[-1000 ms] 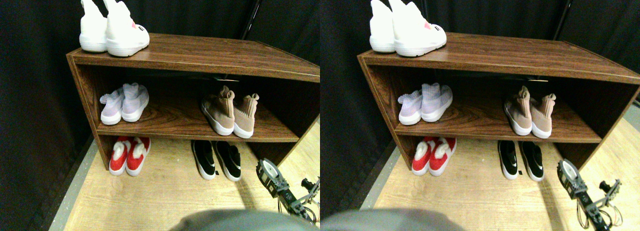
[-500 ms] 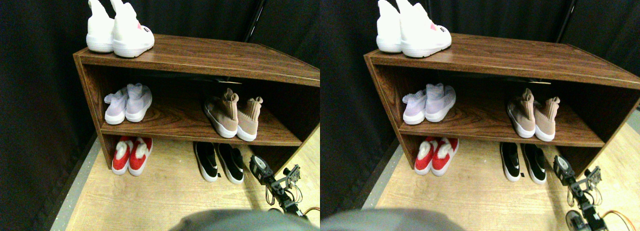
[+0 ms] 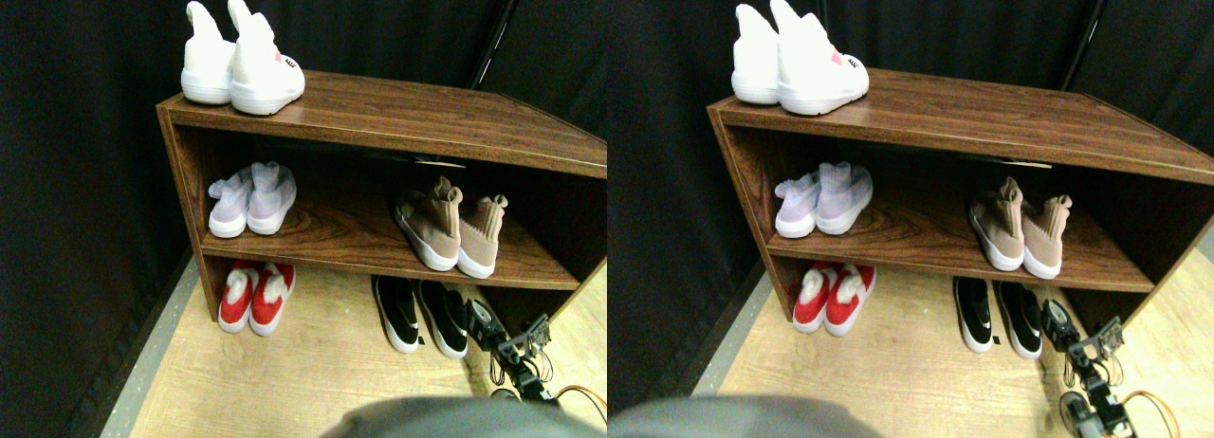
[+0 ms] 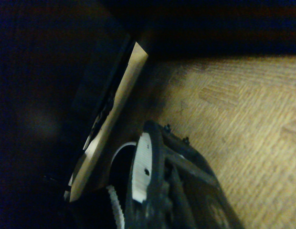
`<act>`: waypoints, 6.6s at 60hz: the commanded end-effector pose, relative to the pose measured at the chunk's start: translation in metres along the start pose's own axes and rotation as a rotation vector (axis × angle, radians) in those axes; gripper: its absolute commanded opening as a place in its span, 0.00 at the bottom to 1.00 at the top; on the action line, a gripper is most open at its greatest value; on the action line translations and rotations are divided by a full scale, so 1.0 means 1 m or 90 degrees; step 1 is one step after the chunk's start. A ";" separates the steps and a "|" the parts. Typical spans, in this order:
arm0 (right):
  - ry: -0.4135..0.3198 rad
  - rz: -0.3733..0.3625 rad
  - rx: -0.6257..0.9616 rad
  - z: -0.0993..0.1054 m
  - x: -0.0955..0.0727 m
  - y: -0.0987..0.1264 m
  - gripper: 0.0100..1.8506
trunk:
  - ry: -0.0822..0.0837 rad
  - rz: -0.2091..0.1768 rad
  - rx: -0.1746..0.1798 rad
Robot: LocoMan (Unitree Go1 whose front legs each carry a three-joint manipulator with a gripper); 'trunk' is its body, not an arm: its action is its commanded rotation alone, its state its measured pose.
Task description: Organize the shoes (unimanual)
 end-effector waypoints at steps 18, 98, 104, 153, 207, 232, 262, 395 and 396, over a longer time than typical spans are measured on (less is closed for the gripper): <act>0.019 0.018 0.011 -0.027 0.000 0.007 0.03 | 0.011 0.023 -0.017; 0.006 0.096 -0.077 -0.028 -0.054 0.051 0.03 | -0.019 -0.025 -0.006; 0.021 0.111 -0.069 -0.028 -0.068 0.055 0.03 | -0.027 -0.031 -0.004; 0.105 0.265 -0.157 -0.029 -0.158 0.105 0.03 | -0.087 -0.054 0.002; 0.111 0.252 -0.158 -0.056 -0.156 0.125 0.03 | -0.076 -0.049 -0.023; 0.084 0.247 -0.148 -0.054 -0.154 0.127 0.03 | -0.064 -0.057 -0.016; 0.088 0.246 -0.145 -0.051 -0.152 0.125 0.03 | -0.056 -0.055 -0.019; 0.040 0.136 -0.037 -0.048 -0.050 0.115 0.86 | -0.044 -0.039 -0.021; 0.041 0.135 -0.043 -0.048 -0.049 0.115 0.86 | -0.044 -0.038 -0.022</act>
